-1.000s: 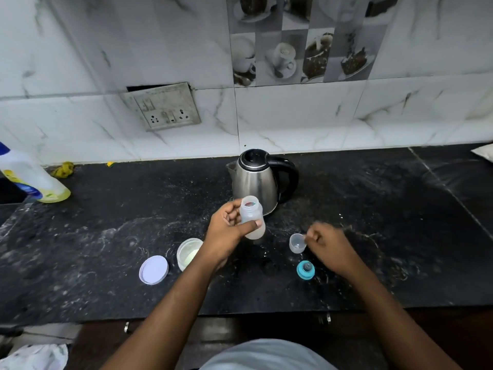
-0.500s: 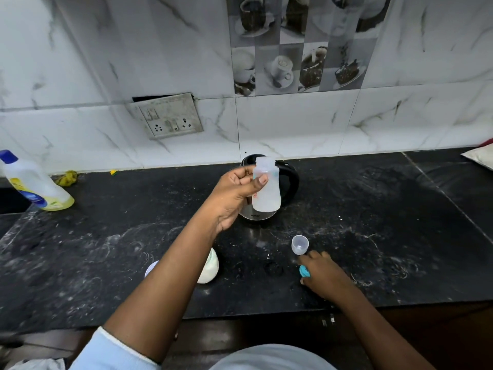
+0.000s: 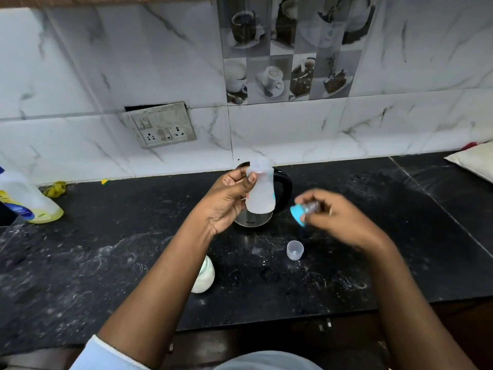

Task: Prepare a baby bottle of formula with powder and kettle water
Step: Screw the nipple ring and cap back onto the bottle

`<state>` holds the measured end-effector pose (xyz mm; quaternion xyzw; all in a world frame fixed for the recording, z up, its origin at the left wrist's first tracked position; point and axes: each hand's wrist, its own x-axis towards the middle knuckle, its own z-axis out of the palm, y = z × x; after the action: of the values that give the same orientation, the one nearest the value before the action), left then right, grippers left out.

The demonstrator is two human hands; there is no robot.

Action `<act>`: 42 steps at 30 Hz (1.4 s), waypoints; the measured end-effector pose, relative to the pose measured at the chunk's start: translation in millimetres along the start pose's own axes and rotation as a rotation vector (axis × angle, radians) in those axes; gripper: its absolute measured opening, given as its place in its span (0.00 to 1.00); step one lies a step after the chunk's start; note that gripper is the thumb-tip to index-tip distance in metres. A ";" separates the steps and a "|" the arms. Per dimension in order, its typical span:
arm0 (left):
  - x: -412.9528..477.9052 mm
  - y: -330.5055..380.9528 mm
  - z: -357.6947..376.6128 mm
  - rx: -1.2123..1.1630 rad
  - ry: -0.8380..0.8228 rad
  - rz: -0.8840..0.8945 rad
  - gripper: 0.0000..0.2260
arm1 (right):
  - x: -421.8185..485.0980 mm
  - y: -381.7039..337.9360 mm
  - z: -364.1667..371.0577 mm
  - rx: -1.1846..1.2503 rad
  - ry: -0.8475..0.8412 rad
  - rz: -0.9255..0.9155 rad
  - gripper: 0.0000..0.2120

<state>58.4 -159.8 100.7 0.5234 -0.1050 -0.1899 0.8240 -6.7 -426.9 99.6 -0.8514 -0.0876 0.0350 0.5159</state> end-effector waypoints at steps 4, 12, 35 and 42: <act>-6.2 -12.3 -1.0 -0.069 -0.058 -0.034 0.40 | 27.0 -69.3 -23.5 0.250 0.044 -0.259 0.19; -24.3 -24.1 16.4 -0.150 -0.130 -0.070 0.45 | 68.5 -107.2 -29.3 0.030 -0.317 -0.332 0.17; -26.8 -19.7 21.9 -0.141 -0.104 -0.049 0.24 | 83.5 -135.9 -11.9 -0.661 -0.287 -0.192 0.27; -23.1 -16.1 15.9 -0.159 -0.122 -0.044 0.36 | 80.2 -127.8 -17.7 -0.573 -0.190 -0.117 0.43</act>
<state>28.3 -169.2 93.7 0.4461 -0.1281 -0.2473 0.8505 60.3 -369.7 223.4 -0.9486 -0.1908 0.0584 0.2456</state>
